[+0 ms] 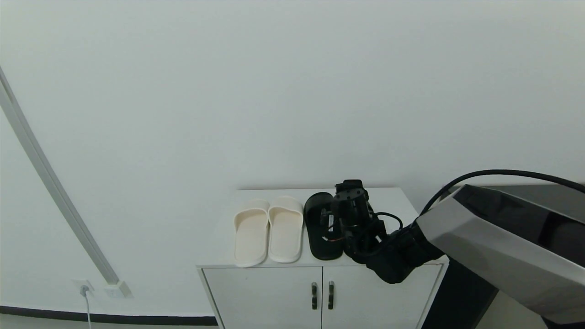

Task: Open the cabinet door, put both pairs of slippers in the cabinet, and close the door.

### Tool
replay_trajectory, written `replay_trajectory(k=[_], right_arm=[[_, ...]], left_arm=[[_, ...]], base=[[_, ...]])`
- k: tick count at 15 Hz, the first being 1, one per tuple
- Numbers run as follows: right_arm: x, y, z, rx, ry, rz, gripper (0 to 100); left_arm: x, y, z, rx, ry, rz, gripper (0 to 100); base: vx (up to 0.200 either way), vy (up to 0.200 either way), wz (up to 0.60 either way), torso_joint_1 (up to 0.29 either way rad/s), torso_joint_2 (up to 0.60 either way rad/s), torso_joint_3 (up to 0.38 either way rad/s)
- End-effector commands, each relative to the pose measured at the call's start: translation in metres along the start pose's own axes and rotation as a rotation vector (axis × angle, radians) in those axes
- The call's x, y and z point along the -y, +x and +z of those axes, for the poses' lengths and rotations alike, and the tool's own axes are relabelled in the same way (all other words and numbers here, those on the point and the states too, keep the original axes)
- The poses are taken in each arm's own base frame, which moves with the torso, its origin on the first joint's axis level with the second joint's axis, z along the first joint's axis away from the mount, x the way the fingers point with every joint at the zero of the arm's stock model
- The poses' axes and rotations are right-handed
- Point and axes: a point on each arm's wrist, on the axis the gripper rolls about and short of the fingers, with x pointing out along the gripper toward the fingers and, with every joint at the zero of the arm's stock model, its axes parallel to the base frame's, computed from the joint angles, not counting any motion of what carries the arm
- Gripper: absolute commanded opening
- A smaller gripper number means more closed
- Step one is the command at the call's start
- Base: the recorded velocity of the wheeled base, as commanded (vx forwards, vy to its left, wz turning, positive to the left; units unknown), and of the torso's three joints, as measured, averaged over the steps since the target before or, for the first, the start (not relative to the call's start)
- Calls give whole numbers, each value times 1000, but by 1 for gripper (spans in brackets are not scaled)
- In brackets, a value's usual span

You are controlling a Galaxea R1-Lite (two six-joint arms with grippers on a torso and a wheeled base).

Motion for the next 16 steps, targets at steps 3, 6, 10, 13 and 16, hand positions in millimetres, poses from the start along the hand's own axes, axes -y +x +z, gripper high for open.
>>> replay_trajectory(k=[3, 6, 10, 13, 16], right_arm=[[-2, 34, -8, -8, -8, -29, 100], [0, 46, -11, -4, -1, -41, 100], [0, 56, -10, 3, 6, -50, 0], [-3, 58, -3, 8, 9, -48, 0], [-2, 51, 3, 17, 16, -52, 0]], left_arm=[[0, 0, 0, -1, 0, 0, 0], [0, 0, 0, -1, 0, 0, 0], [0, 0, 0, -1, 0, 0, 0], [0, 0, 0, -1, 0, 0, 0], [0, 0, 0, -1, -2, 0, 0]], base=[[0, 0, 0, 0, 0, 0], [0, 0, 0, 0, 0, 0], [0, 0, 0, 0, 0, 0], [0, 0, 0, 0, 0, 0], [0, 0, 0, 0, 0, 0]])
